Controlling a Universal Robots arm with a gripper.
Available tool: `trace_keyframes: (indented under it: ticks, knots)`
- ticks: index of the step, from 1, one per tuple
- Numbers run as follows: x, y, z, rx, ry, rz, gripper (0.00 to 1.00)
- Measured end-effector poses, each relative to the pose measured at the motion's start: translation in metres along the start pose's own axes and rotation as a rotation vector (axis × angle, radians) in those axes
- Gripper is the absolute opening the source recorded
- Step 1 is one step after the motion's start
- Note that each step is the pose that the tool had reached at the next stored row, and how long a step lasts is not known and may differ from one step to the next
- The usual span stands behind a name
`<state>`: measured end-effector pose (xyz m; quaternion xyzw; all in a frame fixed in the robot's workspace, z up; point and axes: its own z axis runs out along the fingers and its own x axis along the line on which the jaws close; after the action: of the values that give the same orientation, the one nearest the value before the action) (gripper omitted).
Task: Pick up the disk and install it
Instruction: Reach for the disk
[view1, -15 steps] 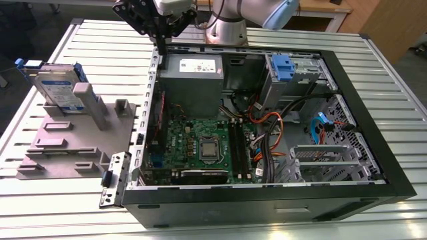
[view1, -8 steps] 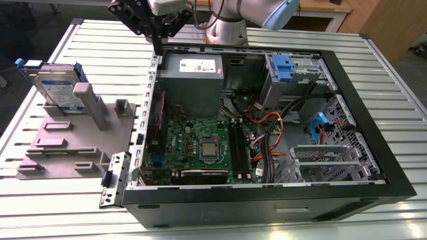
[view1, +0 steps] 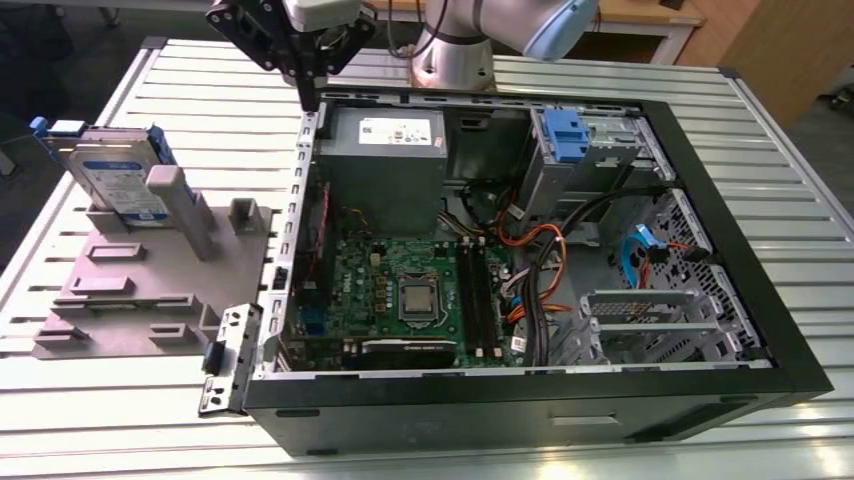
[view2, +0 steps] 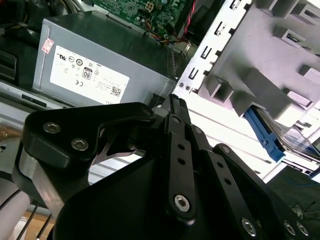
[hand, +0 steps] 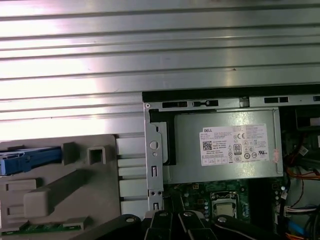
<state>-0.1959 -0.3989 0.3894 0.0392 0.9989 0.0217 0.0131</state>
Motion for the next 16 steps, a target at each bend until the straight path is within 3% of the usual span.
trace_keyframes:
  ticks: [16]
  knots:
    - [0.0179, -0.0015, 0.0004, 0.0001, 0.0000, 0.001, 0.11]
